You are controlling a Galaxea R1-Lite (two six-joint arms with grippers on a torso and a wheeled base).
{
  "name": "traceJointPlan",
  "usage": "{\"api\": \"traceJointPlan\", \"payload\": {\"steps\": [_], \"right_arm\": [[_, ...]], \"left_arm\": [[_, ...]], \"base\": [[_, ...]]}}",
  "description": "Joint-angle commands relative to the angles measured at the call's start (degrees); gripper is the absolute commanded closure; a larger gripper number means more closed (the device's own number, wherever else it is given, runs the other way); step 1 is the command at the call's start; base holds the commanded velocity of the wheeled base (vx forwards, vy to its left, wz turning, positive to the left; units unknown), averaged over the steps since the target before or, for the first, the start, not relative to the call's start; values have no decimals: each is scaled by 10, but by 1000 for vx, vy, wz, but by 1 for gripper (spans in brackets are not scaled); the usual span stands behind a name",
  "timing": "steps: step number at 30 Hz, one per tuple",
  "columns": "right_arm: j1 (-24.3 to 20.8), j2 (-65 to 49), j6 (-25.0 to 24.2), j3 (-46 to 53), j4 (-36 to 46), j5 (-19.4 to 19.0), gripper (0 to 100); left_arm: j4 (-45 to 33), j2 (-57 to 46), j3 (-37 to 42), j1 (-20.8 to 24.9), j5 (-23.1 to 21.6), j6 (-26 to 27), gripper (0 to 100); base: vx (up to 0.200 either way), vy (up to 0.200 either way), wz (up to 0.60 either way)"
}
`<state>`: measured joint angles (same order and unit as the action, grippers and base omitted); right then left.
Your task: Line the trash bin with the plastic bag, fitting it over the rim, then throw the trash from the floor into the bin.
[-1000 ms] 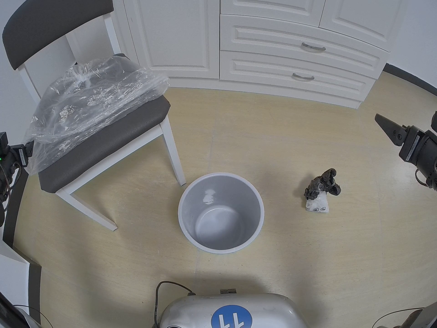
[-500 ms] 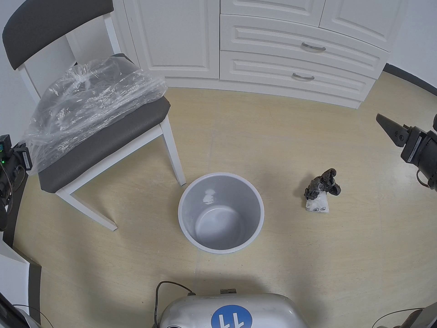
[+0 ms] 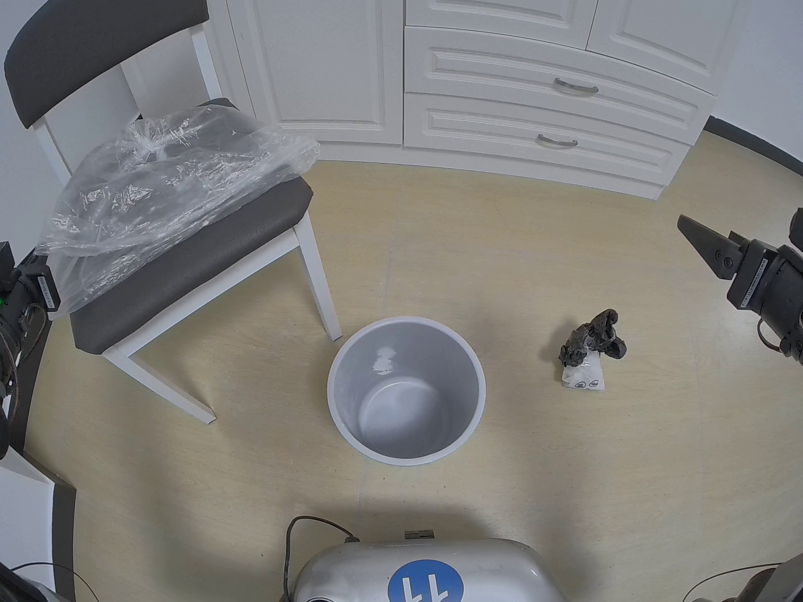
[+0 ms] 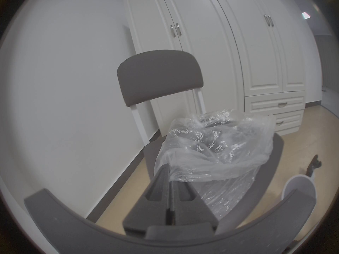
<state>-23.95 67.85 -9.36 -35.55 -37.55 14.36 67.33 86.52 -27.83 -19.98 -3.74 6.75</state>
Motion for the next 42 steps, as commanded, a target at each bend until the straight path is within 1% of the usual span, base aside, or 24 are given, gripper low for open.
{"api": "traceJointPlan", "payload": {"steps": [1, 4, 5, 6, 7, 9, 10, 13, 14, 15, 16, 20, 22, 23, 25, 26, 27, 30, 32, 35, 37, 38, 39, 42], "right_arm": [[-55, 4, 21, 7, -31, 52, 0], [-94, 29, 32, 17, -60, 88, 0], [-94, 29, 32, 17, -60, 88, 0], [-116, 49, 41, 27, -85, 110, 0], [-119, 52, 43, 29, -89, 112, 0], [-130, 81, 56, 39, -118, 126, 0], [-130, 83, 56, 40, -119, 126, 0], [-133, 123, 63, 51, -159, 130, 0], [-133, 123, 63, 51, -159, 130, 0], [-152, 142, 63, 50, -176, 132, 0], [-163, 151, 63, 49, -186, 134, 0], [-169, 184, 63, 32, -193, 137, 0], [-172, 192, 58, 33, -197, 136, 0], [-175, 205, 51, 35, -197, 135, 0], [-182, 215, 50, 36, -198, 135, 0], [-183, 215, 50, 36, -198, 135, 0], [-189, 213, 50, 33, -197, 131, 0], [-201, 215, 51, 23, -197, 128, 0], [-215, 223, 52, 9, -197, 129, 0], [-231, 251, 48, -8, -198, 138, 0], [-231, 257, 48, -8, -200, 138, 0], [-232, 271, 41, -9, -214, 139, 0], [-233, 277, 36, -10, -219, 139, 0], [-251, 301, 25, -18, -224, 143, 0]], "left_arm": [[-15, -102, 29, 70, 3, -11, 100], [-62, -156, 31, 102, 3, -11, 100], [-62, -156, 31, 102, 3, -11, 100], [-109, -195, 24, 125, 2, -12, 100], [-115, -201, 23, 129, 2, -13, 100], [-163, -243, 10, 158, 1, -19, 100], [-165, -246, 9, 160, 1, -20, 100], [-218, -289, 3, 209, 1, -39, 100], [-218, -289, 3, 209, 1, -39, 100], [-235, -297, 1, 235, 2, -50, 100], [-239, -297, -2, 246, 4, -54, 100], [-248, -304, -12, 275, 10, -59, 100], [-256, -304, -21, 277, 20, -60, 100], [-264, -306, -26, 282, 38, -61, 100], [-268, -320, -24, 307, 44, -68, 100], [-269, -321, -25, 310, 44, -68, 100], [-280, -333, -26, 350, 48, -67, 100], [-308, -355, -29, 389, 72, -56, 100], [-329, -368, -35, 404, 84, -44, 100], [-350, -386, -38, 428, 84, -28, 100], [-352, -390, -40, 435, 84, -28, 100], [-356, -395, -40, 452, 83, -27, 100], [-356, -397, -39, 456, 83, -27, 100], [-356, -402, -39, 467, 81, -28, 100]], "base": [[0, 0, 0], [0, 0, 0], [0, 0, 0], [0, 0, 0], [0, 0, 0], [0, 0, 0], [0, 0, 0], [0, 0, 0], [0, 0, 0], [0, 0, 0], [0, 0, 0], [0, 0, 0], [0, 0, 0], [0, 0, 0], [0, 0, 0], [0, 0, 0], [0, 0, 0], [0, 0, 0], [0, 0, 0], [0, 0, 0], [0, 0, 0], [0, 0, 0], [0, 0, 0], [0, 0, 0]]}}
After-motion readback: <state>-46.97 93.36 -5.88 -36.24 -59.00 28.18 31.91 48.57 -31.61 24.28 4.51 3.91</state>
